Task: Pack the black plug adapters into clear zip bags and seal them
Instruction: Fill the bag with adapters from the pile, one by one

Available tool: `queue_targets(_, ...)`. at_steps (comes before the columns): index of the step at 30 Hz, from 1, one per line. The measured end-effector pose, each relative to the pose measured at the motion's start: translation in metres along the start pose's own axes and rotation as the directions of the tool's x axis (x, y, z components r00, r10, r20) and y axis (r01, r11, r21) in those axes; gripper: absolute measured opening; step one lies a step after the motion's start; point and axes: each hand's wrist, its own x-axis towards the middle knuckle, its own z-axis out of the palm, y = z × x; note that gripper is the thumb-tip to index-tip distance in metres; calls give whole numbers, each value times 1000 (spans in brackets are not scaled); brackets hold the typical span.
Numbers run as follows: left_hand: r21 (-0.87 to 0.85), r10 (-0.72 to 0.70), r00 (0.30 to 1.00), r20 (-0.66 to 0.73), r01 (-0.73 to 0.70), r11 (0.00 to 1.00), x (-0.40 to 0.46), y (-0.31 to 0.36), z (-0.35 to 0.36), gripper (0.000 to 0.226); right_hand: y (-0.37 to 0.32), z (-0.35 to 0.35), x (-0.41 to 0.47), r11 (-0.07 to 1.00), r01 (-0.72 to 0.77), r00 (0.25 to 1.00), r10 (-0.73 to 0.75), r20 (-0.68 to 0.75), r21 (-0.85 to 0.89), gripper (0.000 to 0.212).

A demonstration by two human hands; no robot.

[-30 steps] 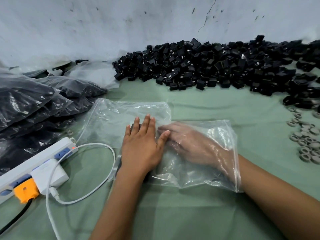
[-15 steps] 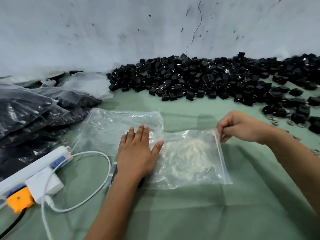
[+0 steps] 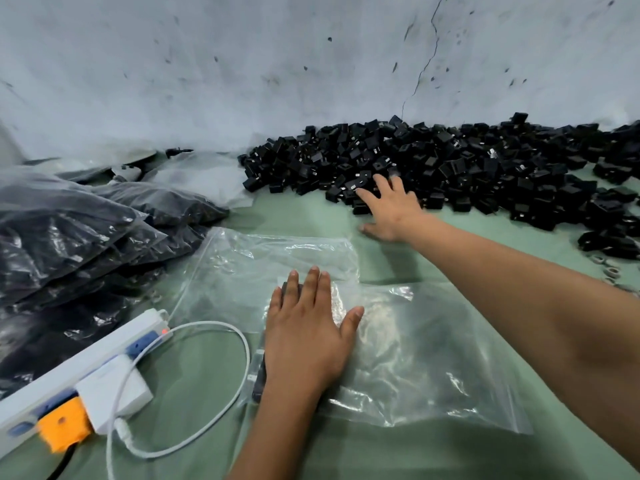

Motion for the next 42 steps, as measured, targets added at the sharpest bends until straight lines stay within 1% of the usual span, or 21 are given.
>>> queue_targets(2,4,-3,1000,-6,3,1000,0,-2,1,87,-3,8,20,1000,7,1000,-7,-4,-28,88)
queue_targets(6,2,-7,1000,-23,7,1000,3,-4,4,92,-6,11,52,991,60,998,-60,-3,-120,87)
queue_targets(9,9,-9,1000,-18,9,1000,5,-4,7,92,-1,13,64,983,105,994,-105,11,-152,83)
queue_targets(11,14,-15,1000,-15,15,1000,5,-4,8,92,6,16,65,983,111,994,-110,15,-146,79)
queue_targets(15,-1,-23,1000,-13,23,1000,9,-3,6,94,21,14,59,997,50,998,-51,-20,-63,74)
queue_targets(18,1,-33,999,5,33,999,8,-5,4,95,35,14,44,998,18,1000,-17,7,-56,73)
queue_targets(21,-17,-46,999,20,46,999,8,-6,1,98,56,17,19,999,15,1000,-14,7,-36,72)
queue_targets(24,-64,-57,998,36,59,996,9,-6,-3,103,77,19,-12,1000,9,1000,-9,-13,-11,68)
queue_targets(26,-113,-61,996,66,68,991,11,-7,-6,105,91,20,-33,1000,-25,1000,25,-19,15,64)
queue_targets(29,-233,-56,993,101,79,969,13,-7,-17,101,107,15,-62,996,-83,996,84,13,-40,56)
queue_targets(31,-284,-48,993,107,76,956,13,-6,-25,101,111,9,-78,991,-83,996,86,31,-104,53)
queue_targets(33,-233,-39,992,117,65,970,14,-3,-33,102,112,2,-98,993,-66,998,65,-11,-97,50)
queue_targets(34,-180,-36,993,114,56,982,14,1,-36,101,112,-1,-108,997,-62,996,58,-68,-51,48)
queue_targets(36,-99,-37,997,69,44,994,14,14,-41,92,111,-7,-130,995,-52,968,72,-242,88,43)
queue_targets(37,-99,-37,999,21,39,994,13,24,-43,85,109,-12,-141,988,-43,943,89,-321,150,42)
queue_targets(38,-140,-32,999,-39,26,990,10,38,-44,77,107,-16,-152,981,-39,925,108,-365,192,42)
queue_targets(39,-213,-26,995,-95,6,977,7,54,-45,68,106,-20,-163,976,-50,922,127,-367,211,42)
queue_targets(40,-291,-20,991,-129,-18,956,4,71,-46,61,106,-23,-173,977,-80,931,144,-334,199,42)
queue_targets(41,-336,-3,991,-137,-44,941,0,90,-47,55,107,-25,-184,979,-127,945,168,-279,159,42)
queue_targets(42,-346,25,991,-128,-68,936,-3,107,-47,51,107,-28,-194,979,-176,956,195,-218,103,40)
